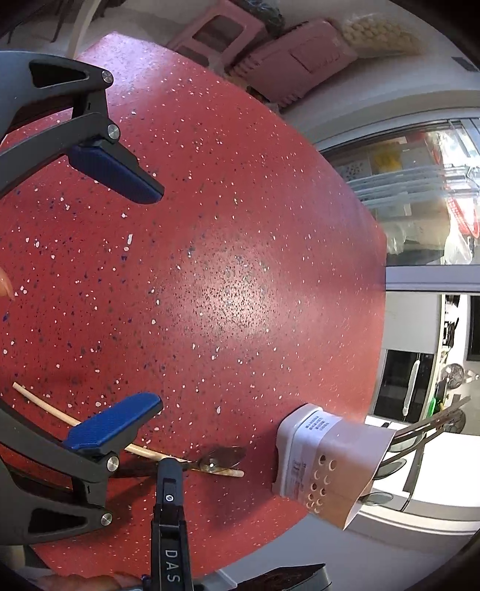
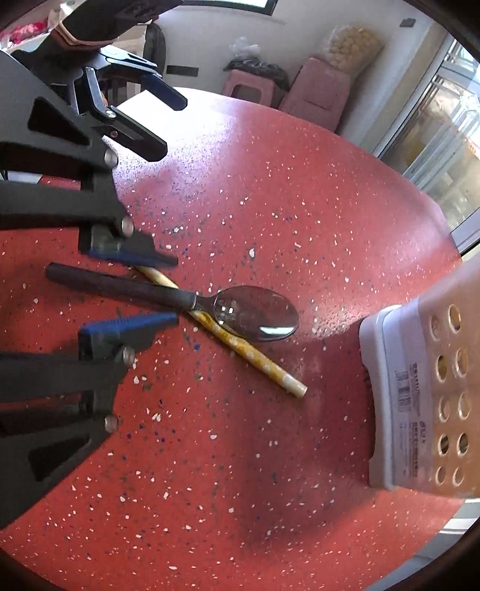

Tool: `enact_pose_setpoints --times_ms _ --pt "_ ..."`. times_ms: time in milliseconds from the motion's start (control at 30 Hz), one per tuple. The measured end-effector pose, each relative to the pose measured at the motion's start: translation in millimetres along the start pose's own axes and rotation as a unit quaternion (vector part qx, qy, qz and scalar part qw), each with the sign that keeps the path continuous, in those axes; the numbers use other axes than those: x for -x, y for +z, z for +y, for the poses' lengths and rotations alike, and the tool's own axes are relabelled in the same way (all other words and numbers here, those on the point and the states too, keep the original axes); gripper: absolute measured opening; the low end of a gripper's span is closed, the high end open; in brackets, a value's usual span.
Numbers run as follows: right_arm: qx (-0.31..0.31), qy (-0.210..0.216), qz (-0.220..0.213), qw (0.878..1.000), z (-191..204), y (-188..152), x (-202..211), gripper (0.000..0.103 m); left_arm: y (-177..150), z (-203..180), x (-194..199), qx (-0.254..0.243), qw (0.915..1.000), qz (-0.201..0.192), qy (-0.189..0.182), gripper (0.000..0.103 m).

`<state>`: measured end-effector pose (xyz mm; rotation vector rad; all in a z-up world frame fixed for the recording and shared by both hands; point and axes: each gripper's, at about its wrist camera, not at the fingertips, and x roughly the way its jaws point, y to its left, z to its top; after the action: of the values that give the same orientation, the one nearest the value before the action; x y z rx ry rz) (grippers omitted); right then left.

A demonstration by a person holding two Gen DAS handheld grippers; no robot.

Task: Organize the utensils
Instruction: 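Grasp the dark spoon with the right tool while the left tool approaches the wooden chopstick, then close the left tool on the plain wooden chopstick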

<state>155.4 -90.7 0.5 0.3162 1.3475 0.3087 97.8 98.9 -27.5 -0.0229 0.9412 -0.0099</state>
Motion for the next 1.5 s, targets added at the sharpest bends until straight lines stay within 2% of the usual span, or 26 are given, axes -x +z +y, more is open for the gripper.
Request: enact_pose_setpoints --times_ms 100,133,267,500,667,900,1167,1400,1500 --pt "-0.007 0.011 -0.005 1.000 -11 -3 3 0.009 2 -6 -2 -0.010 0.9999 0.003 -0.005 0.103" --pt "-0.009 0.014 -0.008 1.000 -14 -5 4 0.005 2 -8 -2 -0.014 0.9999 0.005 -0.006 0.103" --pt "-0.015 0.024 -0.012 1.000 -27 -12 9 0.004 4 -28 -7 -0.040 0.9990 0.015 -0.016 0.103" --pt "-0.012 0.008 -0.033 0.999 -49 -22 30 0.004 8 -65 -14 -0.087 0.9950 0.031 -0.037 0.103" --pt "-0.020 0.003 -0.052 0.998 -67 -23 46 0.004 13 -99 -22 -0.135 0.9875 0.045 -0.068 0.103" --pt "-0.042 0.007 -0.058 0.997 -93 -27 55 0.004 16 -138 -37 -0.206 0.9725 0.079 -0.077 0.103" --pt "-0.037 0.018 -0.066 0.997 -101 -26 63 0.004 21 -141 -43 -0.214 0.9657 0.107 -0.102 0.103" --pt "-0.040 0.033 -0.062 0.997 -99 -28 58 0.004 20 -147 -38 -0.232 0.9585 0.114 -0.121 0.088" --pt "-0.042 0.035 -0.063 0.997 -98 -31 59 0.004 22 -150 -37 -0.234 0.9569 0.125 -0.118 0.088"
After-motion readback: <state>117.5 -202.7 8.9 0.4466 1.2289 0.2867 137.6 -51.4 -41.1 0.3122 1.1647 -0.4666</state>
